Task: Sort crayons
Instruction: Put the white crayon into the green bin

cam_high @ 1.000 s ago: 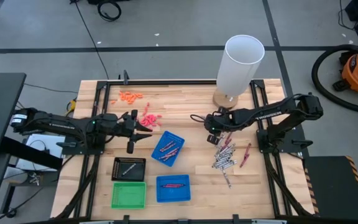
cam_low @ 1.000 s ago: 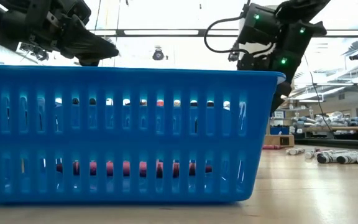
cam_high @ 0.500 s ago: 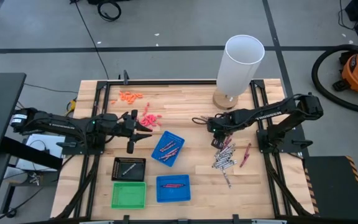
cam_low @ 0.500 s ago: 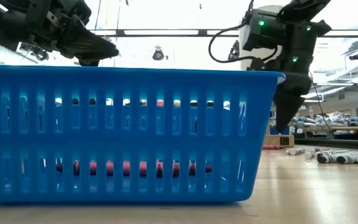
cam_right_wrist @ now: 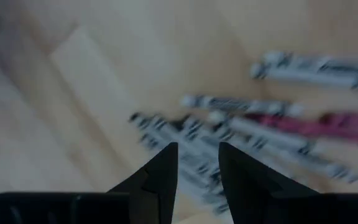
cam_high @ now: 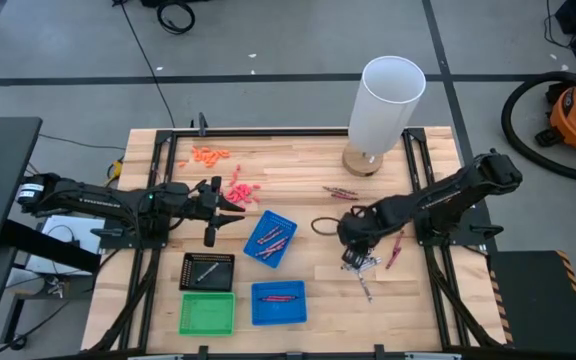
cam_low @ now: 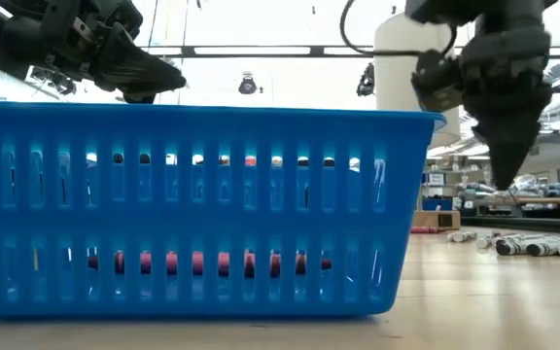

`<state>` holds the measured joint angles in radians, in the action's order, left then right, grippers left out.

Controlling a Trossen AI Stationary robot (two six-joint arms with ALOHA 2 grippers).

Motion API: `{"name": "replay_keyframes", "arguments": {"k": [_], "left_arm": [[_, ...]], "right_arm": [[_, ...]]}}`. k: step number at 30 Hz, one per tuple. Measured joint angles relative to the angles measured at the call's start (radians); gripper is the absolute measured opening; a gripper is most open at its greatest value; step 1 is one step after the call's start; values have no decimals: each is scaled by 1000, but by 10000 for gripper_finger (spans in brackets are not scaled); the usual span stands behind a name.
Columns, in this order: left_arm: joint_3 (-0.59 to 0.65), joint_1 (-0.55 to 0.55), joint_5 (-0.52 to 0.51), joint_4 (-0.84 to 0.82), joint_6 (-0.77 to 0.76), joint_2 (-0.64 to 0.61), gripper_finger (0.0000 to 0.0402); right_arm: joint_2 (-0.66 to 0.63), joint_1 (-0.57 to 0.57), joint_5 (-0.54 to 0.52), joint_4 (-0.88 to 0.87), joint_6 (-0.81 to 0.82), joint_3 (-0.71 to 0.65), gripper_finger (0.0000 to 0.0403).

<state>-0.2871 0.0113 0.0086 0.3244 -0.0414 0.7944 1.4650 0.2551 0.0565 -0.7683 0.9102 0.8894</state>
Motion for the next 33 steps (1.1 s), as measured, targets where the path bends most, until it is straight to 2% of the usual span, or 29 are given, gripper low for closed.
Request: {"name": "replay_keyframes", "arguments": {"k": [8, 15, 23, 33], "left_arm": [[0, 0, 0, 0, 0, 0, 101], [0, 0, 0, 10, 1, 0, 101], [0, 0, 0, 13, 3, 0, 101], [0, 0, 0, -31, -23, 0, 101]], "right_arm": [[134, 154, 75, 28, 245, 23, 121], [244, 259, -15, -64, 370, 183, 121], [336, 331, 2, -92, 542, 224, 121], [350, 369, 3, -117, 665, 224, 121]]}}
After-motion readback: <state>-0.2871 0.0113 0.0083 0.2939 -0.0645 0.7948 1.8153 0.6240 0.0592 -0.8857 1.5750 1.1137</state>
